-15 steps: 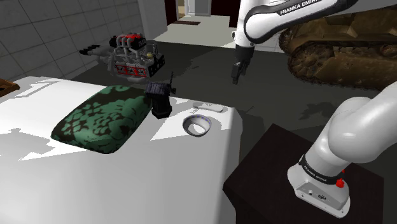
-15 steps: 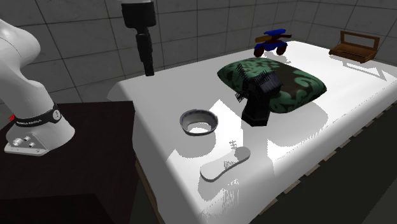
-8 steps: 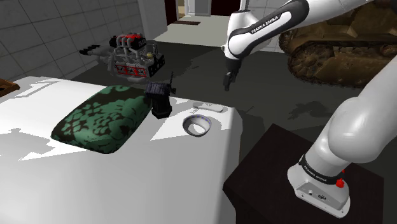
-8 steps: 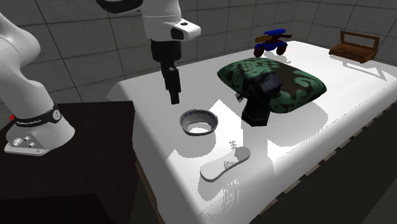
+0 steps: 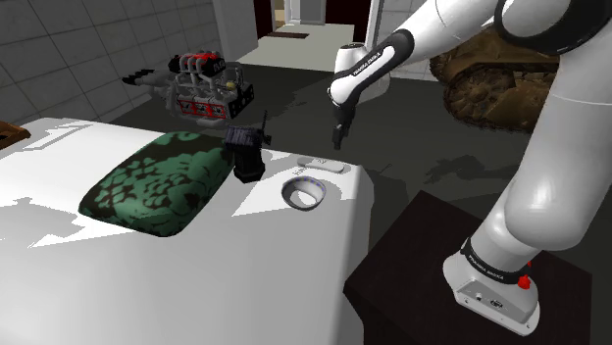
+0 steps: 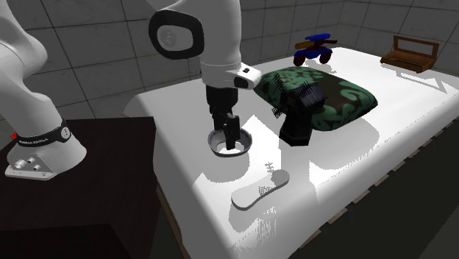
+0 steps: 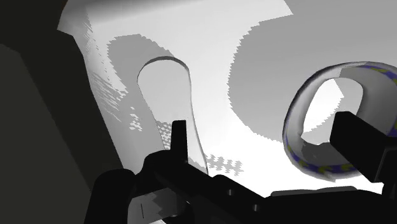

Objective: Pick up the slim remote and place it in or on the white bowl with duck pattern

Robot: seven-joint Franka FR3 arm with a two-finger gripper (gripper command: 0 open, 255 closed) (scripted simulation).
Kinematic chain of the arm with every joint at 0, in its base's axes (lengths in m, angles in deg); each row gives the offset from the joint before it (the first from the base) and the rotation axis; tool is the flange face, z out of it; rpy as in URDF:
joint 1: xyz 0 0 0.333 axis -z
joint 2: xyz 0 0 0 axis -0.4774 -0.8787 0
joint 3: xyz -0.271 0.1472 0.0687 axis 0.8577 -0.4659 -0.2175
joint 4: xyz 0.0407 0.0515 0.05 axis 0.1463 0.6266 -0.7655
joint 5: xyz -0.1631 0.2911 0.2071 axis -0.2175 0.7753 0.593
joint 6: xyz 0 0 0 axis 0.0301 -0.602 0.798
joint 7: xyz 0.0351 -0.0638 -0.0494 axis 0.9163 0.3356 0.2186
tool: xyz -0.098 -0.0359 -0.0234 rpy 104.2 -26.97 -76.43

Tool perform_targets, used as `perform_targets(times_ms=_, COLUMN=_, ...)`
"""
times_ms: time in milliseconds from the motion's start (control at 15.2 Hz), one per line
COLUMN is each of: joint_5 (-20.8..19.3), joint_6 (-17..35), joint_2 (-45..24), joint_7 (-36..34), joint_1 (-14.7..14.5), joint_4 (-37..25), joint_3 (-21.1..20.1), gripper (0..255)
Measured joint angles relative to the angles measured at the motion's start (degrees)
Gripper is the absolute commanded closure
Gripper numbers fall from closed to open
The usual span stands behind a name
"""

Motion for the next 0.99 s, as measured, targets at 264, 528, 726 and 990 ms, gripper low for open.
perform_targets(times_ms=264, joint_5=2.43, joint_6=1.97, joint_2=-9.33, joint_7=4.33, joint_1=1.62, joint_4=-6.93, joint_3=-0.94, gripper=0)
perform_targets(times_ms=528, joint_5=3.93, joint_6=2.57, joint_2=-18.45, joint_7=7.59, joint_1=3.29, joint_4=-15.09, joint_3=-2.29, gripper=0)
perform_targets(times_ms=726, joint_5=4.55, joint_6=2.83, joint_2=-25.53, joint_7=9.37, joint_1=4.32, joint_4=-21.65, joint_3=-3.37, gripper=0)
perform_targets(times_ms=990, joint_5=4.83, joint_6=2.7, joint_2=-32.68, joint_7=10.93, joint_1=5.32, joint_4=-28.72, joint_3=-4.35, gripper=0)
